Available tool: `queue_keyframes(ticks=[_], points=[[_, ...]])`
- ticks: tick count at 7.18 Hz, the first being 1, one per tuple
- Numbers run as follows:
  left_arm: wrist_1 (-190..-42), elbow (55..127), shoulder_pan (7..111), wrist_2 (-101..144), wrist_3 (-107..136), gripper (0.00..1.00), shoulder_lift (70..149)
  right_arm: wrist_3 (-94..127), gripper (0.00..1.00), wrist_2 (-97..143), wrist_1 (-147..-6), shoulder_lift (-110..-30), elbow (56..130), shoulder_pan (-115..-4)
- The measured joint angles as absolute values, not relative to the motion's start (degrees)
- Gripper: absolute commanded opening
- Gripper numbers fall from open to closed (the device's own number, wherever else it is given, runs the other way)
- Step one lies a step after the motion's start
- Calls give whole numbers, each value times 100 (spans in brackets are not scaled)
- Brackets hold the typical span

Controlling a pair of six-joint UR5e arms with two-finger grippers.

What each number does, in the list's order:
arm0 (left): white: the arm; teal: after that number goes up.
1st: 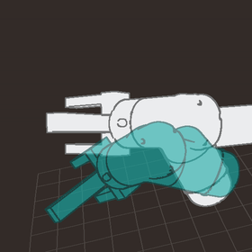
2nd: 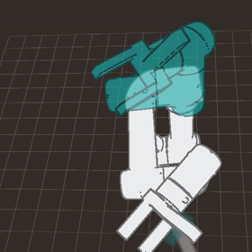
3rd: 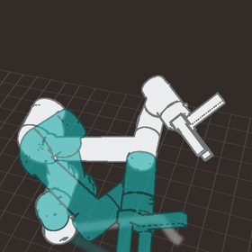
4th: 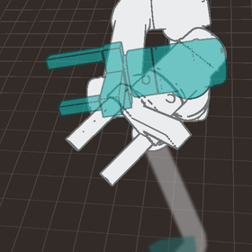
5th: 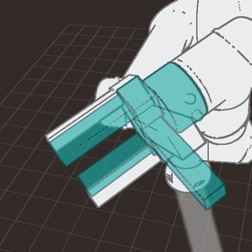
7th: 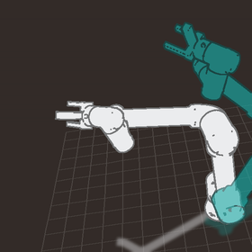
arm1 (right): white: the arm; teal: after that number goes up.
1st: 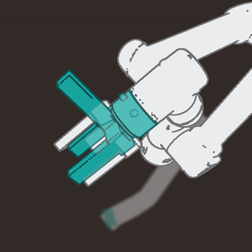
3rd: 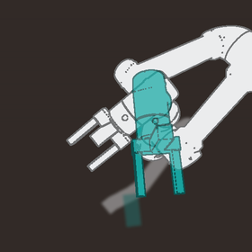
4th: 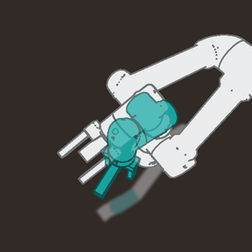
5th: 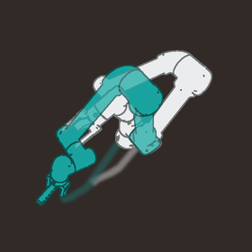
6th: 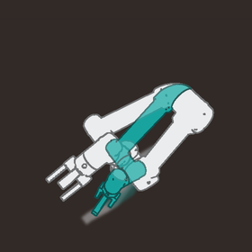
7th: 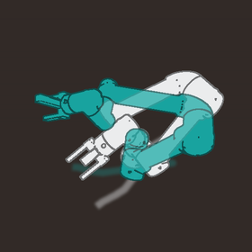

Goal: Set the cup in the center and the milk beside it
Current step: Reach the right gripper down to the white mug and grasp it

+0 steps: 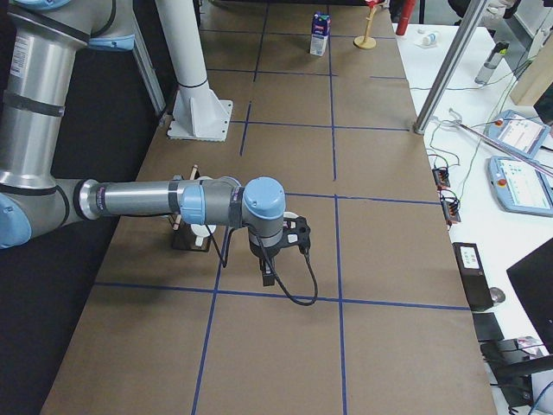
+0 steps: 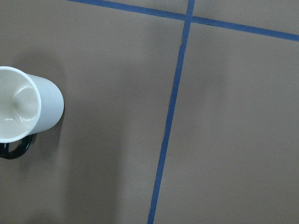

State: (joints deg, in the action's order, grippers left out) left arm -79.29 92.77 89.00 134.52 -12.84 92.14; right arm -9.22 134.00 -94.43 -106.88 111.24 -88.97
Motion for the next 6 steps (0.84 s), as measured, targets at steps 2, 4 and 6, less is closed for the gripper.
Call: queue_keyframes(ticks=[2,4,6], points=[[-7882,9315,8902,13458,-1265,100,9276,-921,100,13403,-9432,-10675,11088,-8861],[-7868,9364,8903,13457,-1256,100,9235,-931,100,13403,-9422,-10672,11084,-8853],[-7874,9511,8903,13460,-1221,100,9150,-958,100,13429,-9409,-10678,11083,-8848]])
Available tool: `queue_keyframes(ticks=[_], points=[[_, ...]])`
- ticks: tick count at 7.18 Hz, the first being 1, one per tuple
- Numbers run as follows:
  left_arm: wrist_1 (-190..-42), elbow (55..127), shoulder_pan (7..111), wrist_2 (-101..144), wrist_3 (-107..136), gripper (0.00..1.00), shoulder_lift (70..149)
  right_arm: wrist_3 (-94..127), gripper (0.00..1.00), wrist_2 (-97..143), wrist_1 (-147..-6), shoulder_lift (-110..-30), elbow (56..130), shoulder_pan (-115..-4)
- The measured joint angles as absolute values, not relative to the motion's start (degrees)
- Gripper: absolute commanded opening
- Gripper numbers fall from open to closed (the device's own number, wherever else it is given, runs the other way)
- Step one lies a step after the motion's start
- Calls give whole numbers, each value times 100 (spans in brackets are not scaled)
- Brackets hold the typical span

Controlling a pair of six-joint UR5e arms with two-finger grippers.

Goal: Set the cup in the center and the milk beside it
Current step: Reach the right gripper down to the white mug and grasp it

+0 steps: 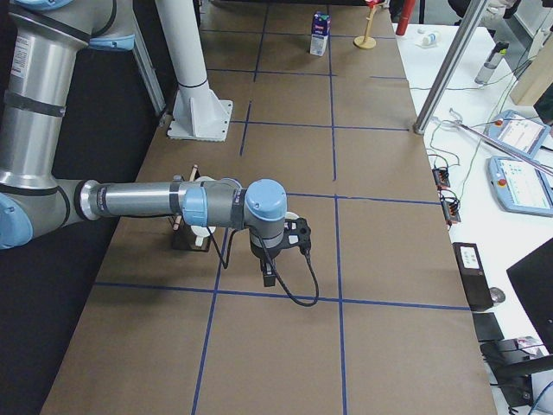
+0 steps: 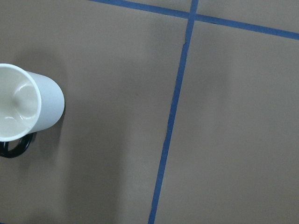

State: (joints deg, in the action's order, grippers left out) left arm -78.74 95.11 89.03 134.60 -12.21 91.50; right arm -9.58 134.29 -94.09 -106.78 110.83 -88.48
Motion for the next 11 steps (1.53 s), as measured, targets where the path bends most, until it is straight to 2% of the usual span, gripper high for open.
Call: queue_keyframes(ticks=[5,8,11], points=[[-7899,9647,8895,13520,-1227,100,9066,-782,99,13518,-8993,-10678,11038,-8556],[-7917,9720,8895,13524,-1228,100,9062,1367,95,13453,-7466,-10608,10790,-7493],[-7919,9801,8894,13523,-1222,100,9059,3220,98,13359,-6137,-10055,10012,-6774]])
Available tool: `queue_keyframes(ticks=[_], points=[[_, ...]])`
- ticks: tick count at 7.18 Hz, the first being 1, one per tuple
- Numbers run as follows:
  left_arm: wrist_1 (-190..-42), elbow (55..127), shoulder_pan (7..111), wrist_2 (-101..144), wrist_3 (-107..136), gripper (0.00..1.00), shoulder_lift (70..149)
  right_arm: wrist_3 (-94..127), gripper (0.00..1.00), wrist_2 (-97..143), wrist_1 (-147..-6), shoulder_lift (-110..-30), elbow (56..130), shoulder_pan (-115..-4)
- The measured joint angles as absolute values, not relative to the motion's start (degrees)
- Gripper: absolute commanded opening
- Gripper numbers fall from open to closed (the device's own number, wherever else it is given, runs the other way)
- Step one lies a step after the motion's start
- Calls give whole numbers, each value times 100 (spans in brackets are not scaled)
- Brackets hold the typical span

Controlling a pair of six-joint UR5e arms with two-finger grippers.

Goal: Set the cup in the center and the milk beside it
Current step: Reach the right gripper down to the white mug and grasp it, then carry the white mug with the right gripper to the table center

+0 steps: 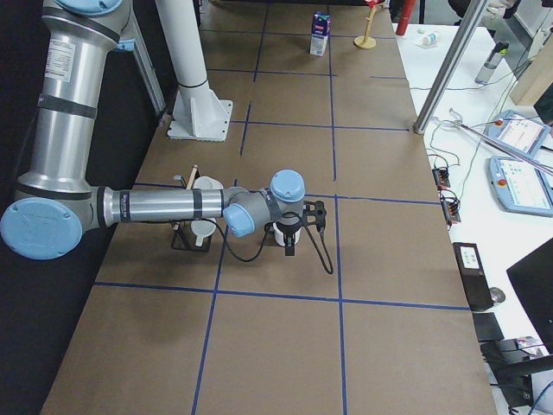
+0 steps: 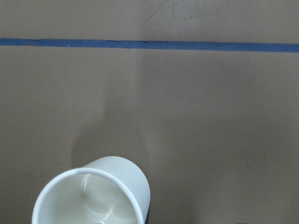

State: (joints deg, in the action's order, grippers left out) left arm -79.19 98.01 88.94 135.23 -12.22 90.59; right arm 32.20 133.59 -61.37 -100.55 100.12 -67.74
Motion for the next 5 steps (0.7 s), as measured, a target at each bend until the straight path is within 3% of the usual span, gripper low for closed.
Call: queue_keyframes(ticks=[1,2,3,4,5], points=[[-7921,9811,8894,13525,-1223,100,9039,3414,98,13313,-5970,-9896,9812,-6606],[-7925,9838,8895,13526,-1225,100,9009,3491,84,13272,-5902,-9802,9693,-6429],[-7927,9870,8895,13525,-1224,100,8992,3514,31,13251,-5874,-9746,9600,-6282],[-7927,9886,8895,13523,-1222,100,8984,3519,7,13243,-5861,-9678,9507,-6163],[-7926,9906,8894,13524,-1222,100,8978,3506,1,13246,-5858,-9626,9469,-6112]])
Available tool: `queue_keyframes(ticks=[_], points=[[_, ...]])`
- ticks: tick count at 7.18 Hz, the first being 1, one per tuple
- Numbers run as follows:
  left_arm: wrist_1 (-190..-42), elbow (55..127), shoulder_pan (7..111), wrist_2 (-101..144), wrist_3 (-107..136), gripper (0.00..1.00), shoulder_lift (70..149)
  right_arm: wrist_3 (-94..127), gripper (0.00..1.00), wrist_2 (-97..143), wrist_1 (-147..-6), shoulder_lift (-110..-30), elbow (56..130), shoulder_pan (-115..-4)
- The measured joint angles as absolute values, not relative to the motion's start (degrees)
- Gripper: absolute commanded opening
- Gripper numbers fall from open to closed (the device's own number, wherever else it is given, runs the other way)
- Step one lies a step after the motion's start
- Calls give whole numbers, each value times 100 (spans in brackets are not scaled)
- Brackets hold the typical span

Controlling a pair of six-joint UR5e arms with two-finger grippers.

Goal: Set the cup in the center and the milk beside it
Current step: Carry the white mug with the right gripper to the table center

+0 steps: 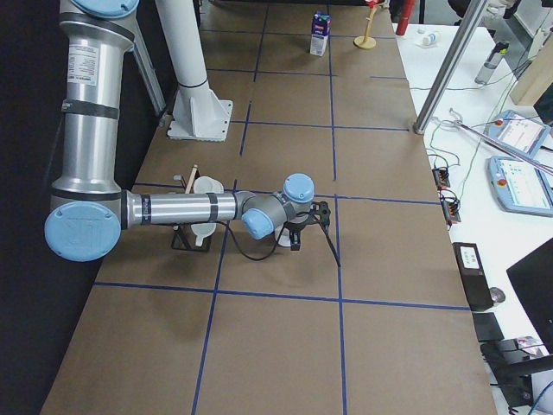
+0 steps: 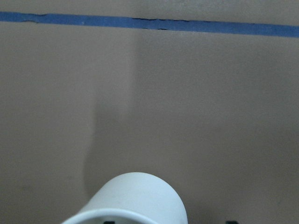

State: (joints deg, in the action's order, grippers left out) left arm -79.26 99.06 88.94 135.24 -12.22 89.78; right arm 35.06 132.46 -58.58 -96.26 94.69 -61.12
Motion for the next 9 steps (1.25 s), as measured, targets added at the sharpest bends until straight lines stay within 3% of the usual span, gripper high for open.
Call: queue_keyframes(ticks=[4,7,9], points=[[-7911,10034,8895,13533,-1222,100,8935,3649,0,13275,-6130,-9376,9952,-5957],[-7915,10096,8895,13534,-1227,100,8865,5439,0,12826,-7408,-7831,10614,-4837],[-7918,10105,8895,13535,-1230,100,8853,6398,0,12086,-8463,-6302,10176,-4188]])
